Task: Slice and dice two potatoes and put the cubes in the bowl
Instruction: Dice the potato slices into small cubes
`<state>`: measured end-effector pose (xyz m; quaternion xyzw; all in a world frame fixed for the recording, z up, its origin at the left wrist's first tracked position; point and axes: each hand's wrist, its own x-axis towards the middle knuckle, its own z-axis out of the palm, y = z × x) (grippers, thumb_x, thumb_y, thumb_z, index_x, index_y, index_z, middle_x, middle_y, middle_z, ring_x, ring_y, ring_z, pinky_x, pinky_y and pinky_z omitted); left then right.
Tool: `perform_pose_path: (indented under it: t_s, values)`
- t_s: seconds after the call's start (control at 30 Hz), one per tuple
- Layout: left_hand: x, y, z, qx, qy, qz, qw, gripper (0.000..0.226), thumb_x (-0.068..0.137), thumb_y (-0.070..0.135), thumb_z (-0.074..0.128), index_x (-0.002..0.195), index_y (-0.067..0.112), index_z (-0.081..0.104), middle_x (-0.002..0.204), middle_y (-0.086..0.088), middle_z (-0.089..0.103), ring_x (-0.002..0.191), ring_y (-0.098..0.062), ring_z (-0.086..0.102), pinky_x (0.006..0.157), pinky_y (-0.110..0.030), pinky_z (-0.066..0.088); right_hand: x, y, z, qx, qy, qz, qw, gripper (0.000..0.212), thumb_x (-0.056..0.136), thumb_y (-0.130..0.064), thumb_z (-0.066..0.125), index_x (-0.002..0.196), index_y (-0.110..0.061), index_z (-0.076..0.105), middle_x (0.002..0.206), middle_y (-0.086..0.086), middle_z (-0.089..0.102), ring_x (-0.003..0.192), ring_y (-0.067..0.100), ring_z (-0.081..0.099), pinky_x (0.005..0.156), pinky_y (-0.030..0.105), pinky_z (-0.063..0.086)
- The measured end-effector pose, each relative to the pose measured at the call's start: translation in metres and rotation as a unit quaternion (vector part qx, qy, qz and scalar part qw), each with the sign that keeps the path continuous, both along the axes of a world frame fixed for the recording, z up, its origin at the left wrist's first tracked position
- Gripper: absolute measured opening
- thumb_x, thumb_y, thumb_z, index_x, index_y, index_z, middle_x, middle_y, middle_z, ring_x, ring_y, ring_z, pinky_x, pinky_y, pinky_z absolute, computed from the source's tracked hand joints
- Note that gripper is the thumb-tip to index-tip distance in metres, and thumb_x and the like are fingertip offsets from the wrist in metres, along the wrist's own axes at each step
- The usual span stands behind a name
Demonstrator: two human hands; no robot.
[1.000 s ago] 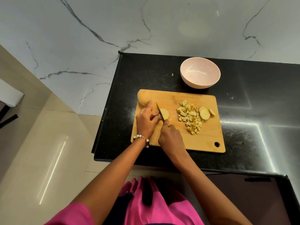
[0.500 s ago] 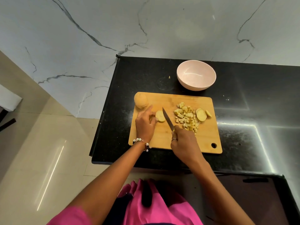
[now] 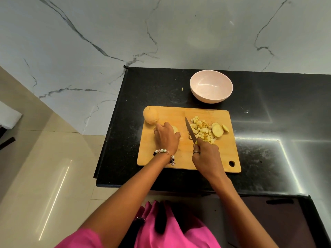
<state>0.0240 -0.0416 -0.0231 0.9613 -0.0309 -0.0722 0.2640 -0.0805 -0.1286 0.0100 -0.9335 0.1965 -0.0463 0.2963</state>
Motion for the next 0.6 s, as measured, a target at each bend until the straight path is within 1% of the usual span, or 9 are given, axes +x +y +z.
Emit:
perform_pose_path:
  t_s: [0.07, 0.17, 0.2, 0.27, 0.33, 0.43, 0.5, 0.6]
  values:
    - [0.008, 0.008, -0.001, -0.009, -0.003, -0.065, 0.998, 0.047, 0.083, 0.028, 0.067, 0.124, 0.010, 0.052, 0.124, -0.013, 0.046, 0.113, -0.030, 0.045, 0.092, -0.033, 0.038, 0.001, -0.001, -0.001, 0.001, -0.004, 0.010, 1.000, 0.018, 0.095, -0.011, 0.043, 0.092, -0.001, 0.058, 0.075, 0.018, 0.063, 0.063, 0.032, 0.053, 0.055, 0.030, 0.027]
    - [0.028, 0.023, 0.002, -0.027, 0.012, -0.183, 0.983, 0.061, 0.076, 0.021, 0.073, 0.132, 0.014, 0.050, 0.118, -0.005, 0.054, 0.110, -0.022, 0.049, 0.092, -0.026, 0.037, 0.003, -0.001, -0.004, -0.007, 0.001, 0.035, 0.999, 0.017, 0.094, -0.010, 0.043, 0.092, -0.001, 0.058, 0.076, 0.017, 0.063, 0.068, 0.034, 0.055, 0.056, 0.030, 0.027]
    - [0.033, 0.027, 0.005, -0.031, 0.023, -0.214, 0.976, 0.064, 0.075, 0.019, 0.075, 0.134, 0.015, 0.049, 0.116, -0.003, 0.056, 0.108, -0.019, 0.051, 0.091, -0.024, 0.038, 0.004, 0.000, -0.005, -0.011, 0.006, 0.043, 0.999, 0.017, 0.094, -0.009, 0.043, 0.094, -0.001, 0.058, 0.078, 0.017, 0.064, 0.071, 0.034, 0.057, 0.056, 0.029, 0.027]
    - [0.039, 0.032, 0.008, -0.032, 0.034, -0.251, 0.967, 0.067, 0.075, 0.017, 0.076, 0.136, 0.016, 0.047, 0.115, 0.001, 0.057, 0.105, -0.015, 0.052, 0.090, -0.021, 0.039, 0.005, 0.002, -0.010, -0.031, 0.022, 0.053, 0.998, 0.021, 0.092, -0.008, 0.043, 0.107, -0.002, 0.057, 0.086, 0.017, 0.065, 0.078, 0.035, 0.058, 0.058, 0.029, 0.029]
    - [0.040, 0.035, 0.008, -0.038, 0.027, -0.262, 0.964, 0.068, 0.075, 0.017, 0.076, 0.136, 0.015, 0.047, 0.115, 0.000, 0.058, 0.104, -0.013, 0.051, 0.090, -0.020, 0.037, 0.007, 0.005, -0.016, -0.062, 0.036, 0.057, 0.996, 0.032, 0.092, -0.009, 0.043, 0.122, -0.001, 0.051, 0.093, 0.017, 0.064, 0.084, 0.034, 0.058, 0.060, 0.030, 0.031]
    - [0.036, 0.035, 0.001, -0.042, -0.002, -0.254, 0.966, 0.068, 0.074, 0.025, 0.077, 0.135, 0.014, 0.049, 0.115, -0.002, 0.057, 0.107, -0.016, 0.049, 0.089, -0.020, 0.033, 0.009, 0.012, -0.025, -0.085, 0.055, 0.068, 0.993, 0.040, 0.093, -0.010, 0.042, 0.132, -0.002, 0.043, 0.099, 0.017, 0.063, 0.089, 0.035, 0.058, 0.063, 0.033, 0.035]
    - [0.034, 0.033, -0.004, -0.047, -0.014, -0.239, 0.970, 0.067, 0.074, 0.030, 0.076, 0.134, 0.014, 0.050, 0.116, -0.003, 0.056, 0.110, -0.018, 0.047, 0.092, -0.022, 0.031, 0.009, 0.013, -0.028, -0.089, 0.051, 0.061, 0.993, 0.041, 0.093, -0.010, 0.041, 0.133, -0.001, 0.042, 0.101, 0.018, 0.063, 0.090, 0.036, 0.058, 0.065, 0.034, 0.037]
    - [0.035, 0.032, -0.007, -0.043, -0.031, -0.238, 0.970, 0.062, 0.076, 0.030, 0.074, 0.132, 0.015, 0.052, 0.118, -0.002, 0.058, 0.111, -0.019, 0.048, 0.093, -0.023, 0.030, 0.010, 0.012, -0.026, -0.083, 0.033, 0.048, 0.995, 0.039, 0.091, -0.008, 0.042, 0.130, 0.000, 0.045, 0.100, 0.018, 0.063, 0.090, 0.036, 0.058, 0.066, 0.035, 0.039]
